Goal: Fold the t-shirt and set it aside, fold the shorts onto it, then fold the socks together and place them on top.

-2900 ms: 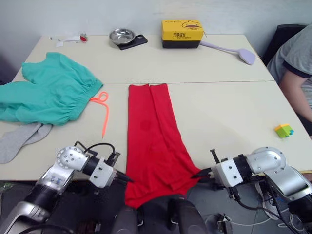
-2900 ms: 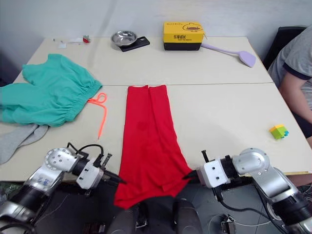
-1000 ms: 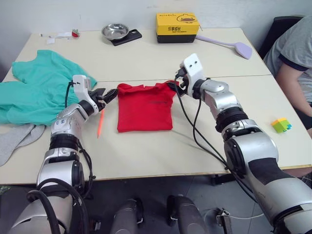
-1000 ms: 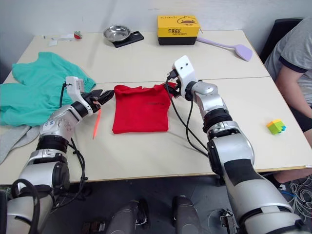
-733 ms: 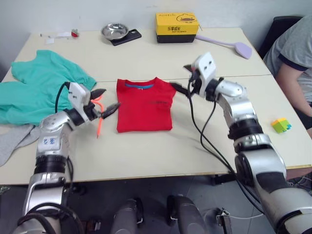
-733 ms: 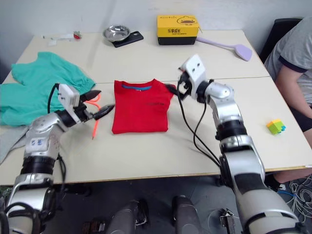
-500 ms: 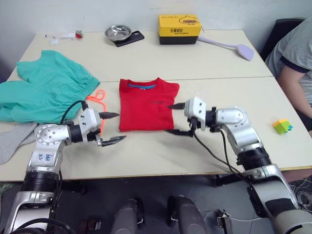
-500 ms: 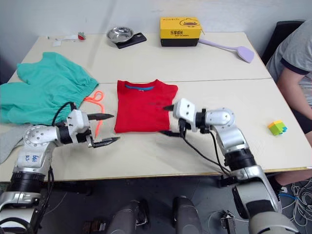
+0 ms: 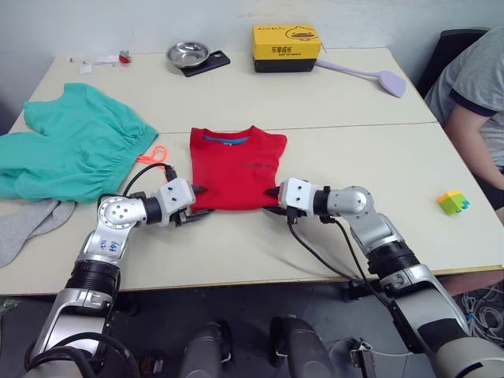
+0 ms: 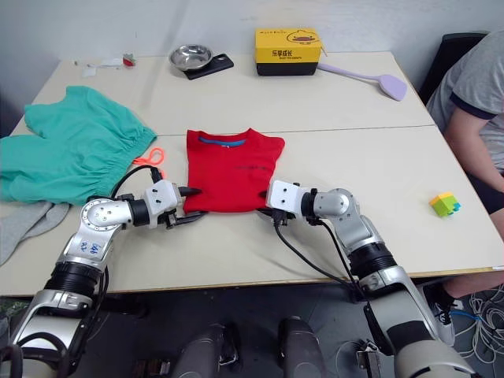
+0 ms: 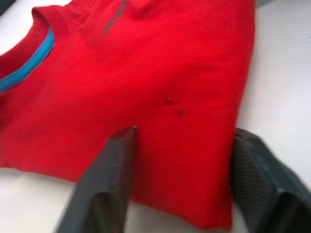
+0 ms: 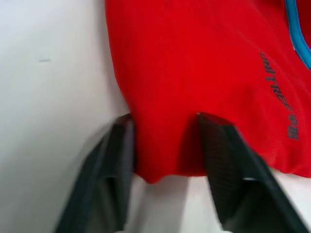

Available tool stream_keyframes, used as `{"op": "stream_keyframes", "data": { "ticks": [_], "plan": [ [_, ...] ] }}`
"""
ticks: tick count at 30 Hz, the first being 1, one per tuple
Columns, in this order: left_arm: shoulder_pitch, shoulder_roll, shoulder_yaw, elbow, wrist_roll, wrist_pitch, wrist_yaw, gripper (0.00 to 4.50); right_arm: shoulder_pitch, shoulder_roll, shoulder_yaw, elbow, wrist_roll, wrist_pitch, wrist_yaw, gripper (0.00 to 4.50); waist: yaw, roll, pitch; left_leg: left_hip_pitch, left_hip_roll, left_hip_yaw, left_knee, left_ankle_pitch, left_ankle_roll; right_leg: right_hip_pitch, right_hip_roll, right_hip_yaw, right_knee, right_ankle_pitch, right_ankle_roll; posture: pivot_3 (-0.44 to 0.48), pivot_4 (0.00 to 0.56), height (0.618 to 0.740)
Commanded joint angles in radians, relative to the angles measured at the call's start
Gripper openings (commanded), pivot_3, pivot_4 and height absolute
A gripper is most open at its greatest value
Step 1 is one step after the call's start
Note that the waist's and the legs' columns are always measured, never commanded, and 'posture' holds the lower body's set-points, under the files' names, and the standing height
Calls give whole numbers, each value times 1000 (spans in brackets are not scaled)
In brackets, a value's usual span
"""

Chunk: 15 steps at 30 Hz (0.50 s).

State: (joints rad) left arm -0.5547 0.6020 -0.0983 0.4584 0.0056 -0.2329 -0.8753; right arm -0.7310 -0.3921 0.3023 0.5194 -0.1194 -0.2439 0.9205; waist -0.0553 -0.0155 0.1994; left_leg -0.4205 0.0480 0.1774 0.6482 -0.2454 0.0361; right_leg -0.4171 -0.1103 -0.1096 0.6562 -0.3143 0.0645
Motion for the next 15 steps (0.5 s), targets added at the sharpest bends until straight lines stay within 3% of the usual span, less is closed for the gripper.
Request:
{"op": "stream_keyframes", "data": {
  "ticks": [1, 2, 5, 9, 15],
  "plan": [
    [5, 9, -2, 17, 3, 7, -15, 1348, 3, 2, 5, -22, 2, -20, 7, 297, 0, 0, 0, 0, 0, 0, 0, 0, 0, 0, 0, 0, 0, 0, 0, 0, 150, 740],
    [15, 12, -2, -2, -20, 11, -45, 1005, 13, -4, 4, -41, 9, -18, 21, 0, 0, 0, 0, 0, 0, 0, 0, 0, 0, 0, 0, 0, 1, 0, 0, 0, 150, 740],
    [71, 51, -7, -73, -35, -12, -110, 43, 74, -37, 0, -151, 59, -2, 95, 0, 1, 0, 0, 0, 0, 0, 0, 0, 0, 0, 0, 0, 0, 0, 0, 0, 150, 740],
    [183, 102, 3, -222, -78, -2, -161, 14, 204, -111, -4, -350, 109, 55, 166, 0, 0, 0, 0, 0, 0, 0, -1, 0, 0, 0, 0, 0, 0, -1, -1, 0, 150, 740],
    [473, 185, 77, -586, -197, 123, -170, 14, 411, -222, -44, -661, 193, 211, 183, 0, 1, 0, 0, 1, 1, -2, -1, -4, -2, 2, -1, 0, -3, -1, -1, 0, 150, 740]
  ]
}}
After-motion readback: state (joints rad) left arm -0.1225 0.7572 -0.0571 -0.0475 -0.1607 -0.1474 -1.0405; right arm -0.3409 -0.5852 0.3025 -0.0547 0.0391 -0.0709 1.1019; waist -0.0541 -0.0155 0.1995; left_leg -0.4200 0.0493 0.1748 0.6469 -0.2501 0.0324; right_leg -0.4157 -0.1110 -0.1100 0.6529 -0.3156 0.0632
